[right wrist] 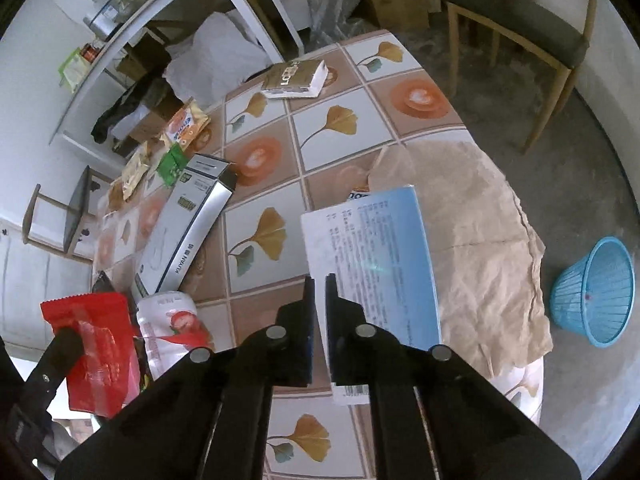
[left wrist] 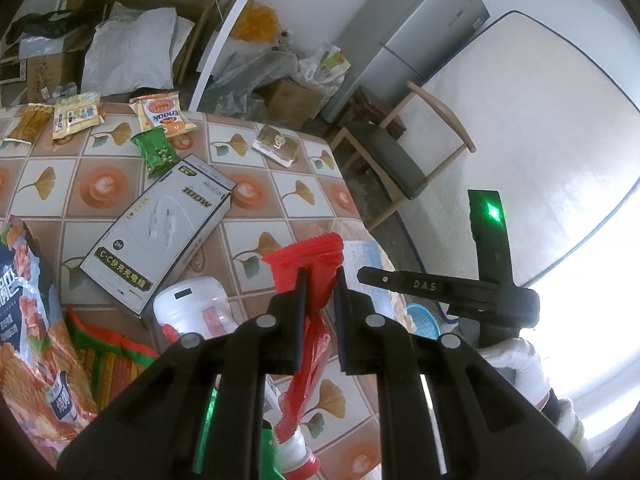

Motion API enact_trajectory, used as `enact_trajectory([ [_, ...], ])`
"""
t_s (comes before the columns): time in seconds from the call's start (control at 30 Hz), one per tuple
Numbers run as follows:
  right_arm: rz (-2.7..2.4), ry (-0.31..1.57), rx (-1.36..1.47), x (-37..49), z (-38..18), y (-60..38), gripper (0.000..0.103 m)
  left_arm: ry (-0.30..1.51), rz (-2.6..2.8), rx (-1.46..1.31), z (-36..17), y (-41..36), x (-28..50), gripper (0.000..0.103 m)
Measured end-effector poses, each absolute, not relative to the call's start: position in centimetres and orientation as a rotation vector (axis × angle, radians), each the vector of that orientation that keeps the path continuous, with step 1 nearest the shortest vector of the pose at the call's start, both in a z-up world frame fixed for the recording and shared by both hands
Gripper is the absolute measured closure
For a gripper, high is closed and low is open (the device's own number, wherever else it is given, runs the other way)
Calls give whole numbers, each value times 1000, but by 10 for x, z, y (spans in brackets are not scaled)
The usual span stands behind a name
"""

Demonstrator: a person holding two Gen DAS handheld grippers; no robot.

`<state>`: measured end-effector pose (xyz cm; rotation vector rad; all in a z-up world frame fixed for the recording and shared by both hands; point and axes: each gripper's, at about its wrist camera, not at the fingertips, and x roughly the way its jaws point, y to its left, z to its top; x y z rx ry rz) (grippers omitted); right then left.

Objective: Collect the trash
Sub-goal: 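Close the right gripper on the medicine box and lift it, then carry the red packet and medicine box over the blue wastebasket with both grippers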

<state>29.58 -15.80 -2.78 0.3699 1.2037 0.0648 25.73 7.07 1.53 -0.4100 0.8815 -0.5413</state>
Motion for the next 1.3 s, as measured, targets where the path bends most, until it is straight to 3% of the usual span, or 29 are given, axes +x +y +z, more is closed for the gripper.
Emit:
enact_trajectory([
  [0.1, 66, 1208, 337, 296, -26, -157, 37, 883, -543, -409, 15, 71, 256, 92],
  [0.23, 7, 1209, 168, 298, -25, -153, 26, 886, -547, -407, 14, 70, 252, 92],
  [0.7, 0, 1265, 124, 305, -47, -149, 25, 898, -551, -402, 11, 68, 253, 92],
  [1.03, -38, 1291, -59, 307, -66, -127, 26, 904, -549, -397, 10, 69, 254, 92],
  [1.1, -45, 1281, -71, 306, -68, -126, 34, 904, -548, -398, 10, 69, 254, 92],
  [1.3, -29, 1232, -4, 298, -49, -136, 34, 898, -543, -394, 13, 72, 256, 92],
])
